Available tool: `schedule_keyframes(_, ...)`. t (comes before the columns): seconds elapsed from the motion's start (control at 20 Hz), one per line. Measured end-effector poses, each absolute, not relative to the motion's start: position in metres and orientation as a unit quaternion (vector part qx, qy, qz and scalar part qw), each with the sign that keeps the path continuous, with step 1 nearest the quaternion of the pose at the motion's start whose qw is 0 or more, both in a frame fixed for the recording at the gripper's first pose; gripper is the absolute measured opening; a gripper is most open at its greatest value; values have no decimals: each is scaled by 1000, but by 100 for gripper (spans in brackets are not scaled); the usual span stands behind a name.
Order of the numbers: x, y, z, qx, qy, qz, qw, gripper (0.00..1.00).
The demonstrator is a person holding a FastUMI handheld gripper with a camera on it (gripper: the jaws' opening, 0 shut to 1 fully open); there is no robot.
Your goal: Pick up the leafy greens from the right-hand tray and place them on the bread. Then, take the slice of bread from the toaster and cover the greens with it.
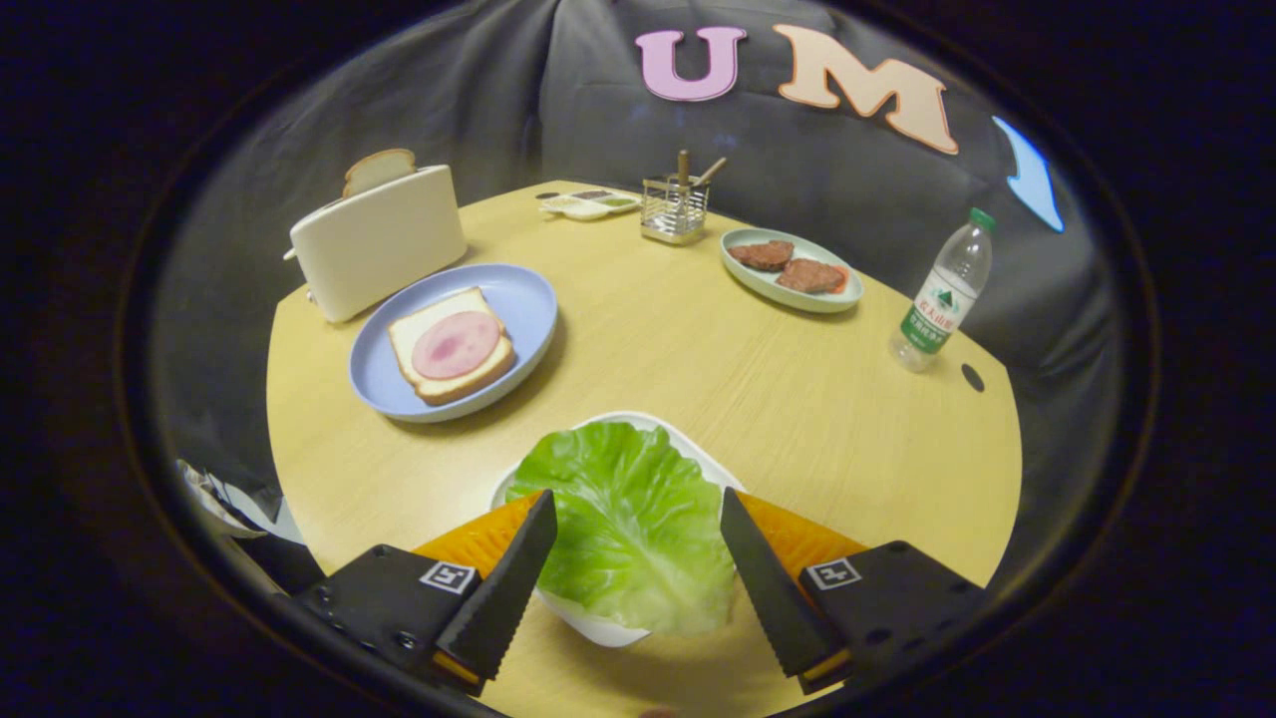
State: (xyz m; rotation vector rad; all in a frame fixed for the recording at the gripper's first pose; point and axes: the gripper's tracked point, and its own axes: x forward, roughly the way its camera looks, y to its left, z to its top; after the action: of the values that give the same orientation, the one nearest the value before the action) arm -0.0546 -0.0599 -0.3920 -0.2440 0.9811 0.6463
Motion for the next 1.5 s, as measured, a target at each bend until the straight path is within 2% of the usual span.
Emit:
schedule_keyframes(0.45, -64, -64, -416, -89, 512, 280, 807, 100)
schedule_keyframes(0.55, -65, -62, -414, -88, 512, 279, 808, 97)
schedule_keyframes(1.05, -64, -60, -413, -77, 514, 254, 816, 10)
schedule_keyframes(1.5, -56, -44, -368, -62, 491, 254, 831, 10)
